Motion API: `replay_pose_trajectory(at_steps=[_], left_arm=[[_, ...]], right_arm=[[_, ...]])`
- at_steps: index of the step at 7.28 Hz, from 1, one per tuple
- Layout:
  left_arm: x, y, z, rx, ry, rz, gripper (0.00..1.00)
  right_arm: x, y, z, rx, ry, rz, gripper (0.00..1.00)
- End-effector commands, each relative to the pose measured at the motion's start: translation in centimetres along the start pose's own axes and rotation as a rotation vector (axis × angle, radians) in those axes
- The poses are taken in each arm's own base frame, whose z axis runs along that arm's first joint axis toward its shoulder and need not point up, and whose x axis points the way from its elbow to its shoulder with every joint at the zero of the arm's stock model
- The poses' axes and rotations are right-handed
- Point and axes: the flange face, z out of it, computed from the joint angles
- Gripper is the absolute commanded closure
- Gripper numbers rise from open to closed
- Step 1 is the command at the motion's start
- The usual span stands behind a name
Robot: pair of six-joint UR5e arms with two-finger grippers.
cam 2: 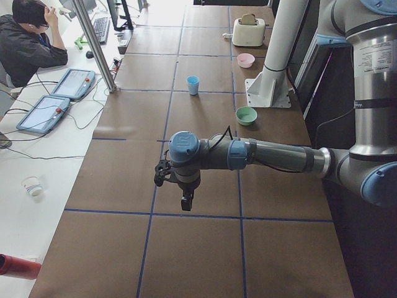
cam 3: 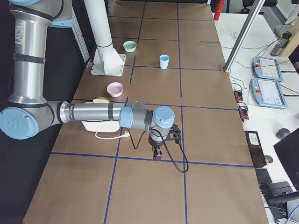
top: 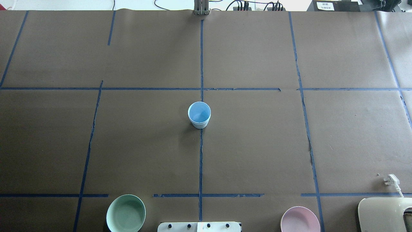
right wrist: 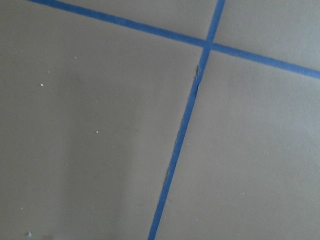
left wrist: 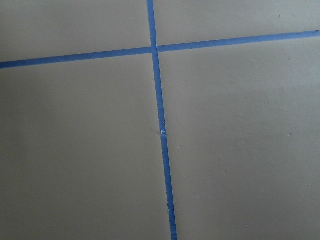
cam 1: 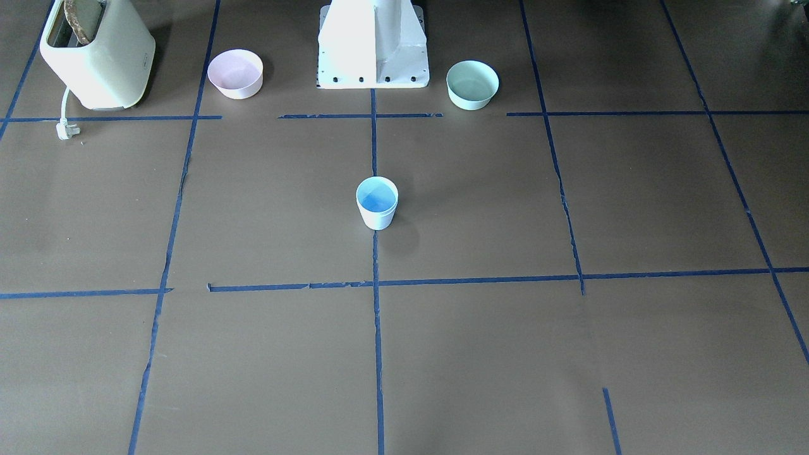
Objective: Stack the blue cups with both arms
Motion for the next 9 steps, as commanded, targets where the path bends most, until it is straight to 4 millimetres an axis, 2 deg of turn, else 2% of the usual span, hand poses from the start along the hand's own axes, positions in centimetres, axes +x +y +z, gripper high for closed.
replay_pose_trajectory(at_steps=[1,2,9], left_arm=[[-1.3,0.28,0.98,-0.021,-0.031,-0.02,0.0],[-2.04,0.46,1.62,-0.038,-0.038,-0.035,0.0],[-1.84,0.41,1.67,-0.04,-0.04,-0.027,0.0]], right_arm=[[0.24,0.43,0.15,-0.003,-0.001,0.006,0.0],[0.08,0.24,-0.06,0.002,0.0,0.002,0.0],[-0.29,-0.16,-0.54,0.012,0.002,-0.006,0.0]])
